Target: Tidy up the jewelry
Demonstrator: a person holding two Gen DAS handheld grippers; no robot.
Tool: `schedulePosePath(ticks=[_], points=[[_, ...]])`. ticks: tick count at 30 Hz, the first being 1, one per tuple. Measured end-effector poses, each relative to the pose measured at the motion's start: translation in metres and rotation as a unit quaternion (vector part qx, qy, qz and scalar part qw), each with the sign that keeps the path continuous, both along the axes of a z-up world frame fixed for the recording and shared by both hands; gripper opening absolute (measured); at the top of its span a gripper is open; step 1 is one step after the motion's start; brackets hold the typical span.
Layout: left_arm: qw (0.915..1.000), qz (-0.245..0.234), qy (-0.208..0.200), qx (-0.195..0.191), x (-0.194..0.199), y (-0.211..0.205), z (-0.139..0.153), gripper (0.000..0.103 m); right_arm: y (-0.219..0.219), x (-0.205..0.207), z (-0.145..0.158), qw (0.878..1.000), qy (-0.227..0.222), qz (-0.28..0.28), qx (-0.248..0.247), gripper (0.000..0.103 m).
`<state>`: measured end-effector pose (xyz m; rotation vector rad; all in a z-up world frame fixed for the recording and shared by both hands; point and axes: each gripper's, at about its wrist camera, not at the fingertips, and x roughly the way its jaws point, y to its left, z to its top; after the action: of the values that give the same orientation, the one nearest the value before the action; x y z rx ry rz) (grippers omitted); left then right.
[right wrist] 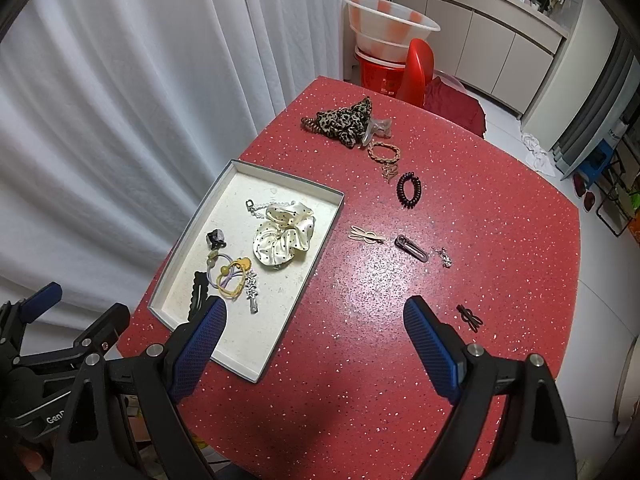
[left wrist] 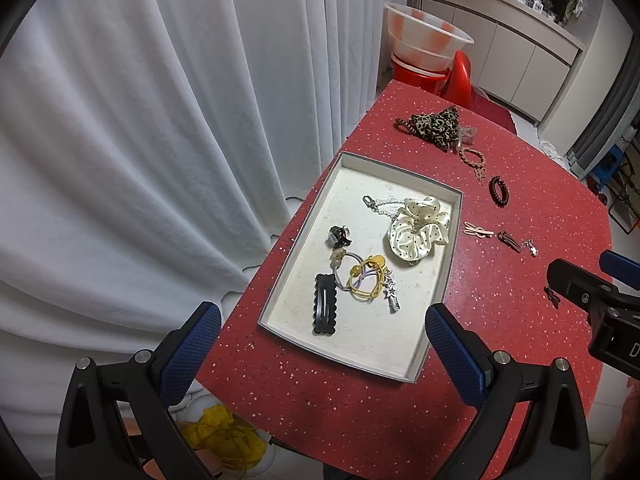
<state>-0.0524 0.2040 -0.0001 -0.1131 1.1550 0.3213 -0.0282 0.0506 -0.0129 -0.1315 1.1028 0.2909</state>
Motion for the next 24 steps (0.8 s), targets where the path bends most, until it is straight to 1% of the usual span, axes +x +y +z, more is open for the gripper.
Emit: schedulePosePath(ticks=[24], points=[[1.0, 0.0, 0.004, 0.003, 0.0021, 0.0015, -0.0022, 0.102, 0.0029, -0.0014, -0.0034, 1.0, 0.002, 0.001, 0.001, 0.092]])
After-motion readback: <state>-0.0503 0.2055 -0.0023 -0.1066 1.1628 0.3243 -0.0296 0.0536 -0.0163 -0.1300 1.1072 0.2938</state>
